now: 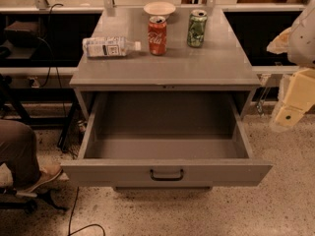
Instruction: Close top drawer
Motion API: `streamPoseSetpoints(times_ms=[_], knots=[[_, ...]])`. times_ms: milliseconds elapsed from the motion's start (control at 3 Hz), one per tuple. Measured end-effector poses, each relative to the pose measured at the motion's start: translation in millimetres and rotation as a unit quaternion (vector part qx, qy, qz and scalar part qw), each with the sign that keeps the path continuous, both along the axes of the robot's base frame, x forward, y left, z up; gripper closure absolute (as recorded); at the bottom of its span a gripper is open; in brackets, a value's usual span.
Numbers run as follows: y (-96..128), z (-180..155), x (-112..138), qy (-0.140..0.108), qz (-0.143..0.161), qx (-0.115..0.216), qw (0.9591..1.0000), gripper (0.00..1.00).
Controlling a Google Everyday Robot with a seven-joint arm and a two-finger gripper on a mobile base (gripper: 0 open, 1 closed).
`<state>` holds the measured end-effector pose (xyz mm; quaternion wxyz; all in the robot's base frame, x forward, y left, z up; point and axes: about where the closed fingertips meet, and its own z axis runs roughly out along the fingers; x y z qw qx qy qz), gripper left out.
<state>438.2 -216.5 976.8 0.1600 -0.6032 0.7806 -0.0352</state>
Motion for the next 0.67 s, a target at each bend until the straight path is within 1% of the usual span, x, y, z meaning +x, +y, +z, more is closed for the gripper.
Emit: streamPoseSetpoints(times_ms=[333, 667], knots=[[-0.1, -0.8, -0.3, 0.001, -0.001, 0.0, 1.0, 0.0], [-2.3, -27.0, -8.3, 0.045, -0.042, 0.013, 0.998, 0.0]])
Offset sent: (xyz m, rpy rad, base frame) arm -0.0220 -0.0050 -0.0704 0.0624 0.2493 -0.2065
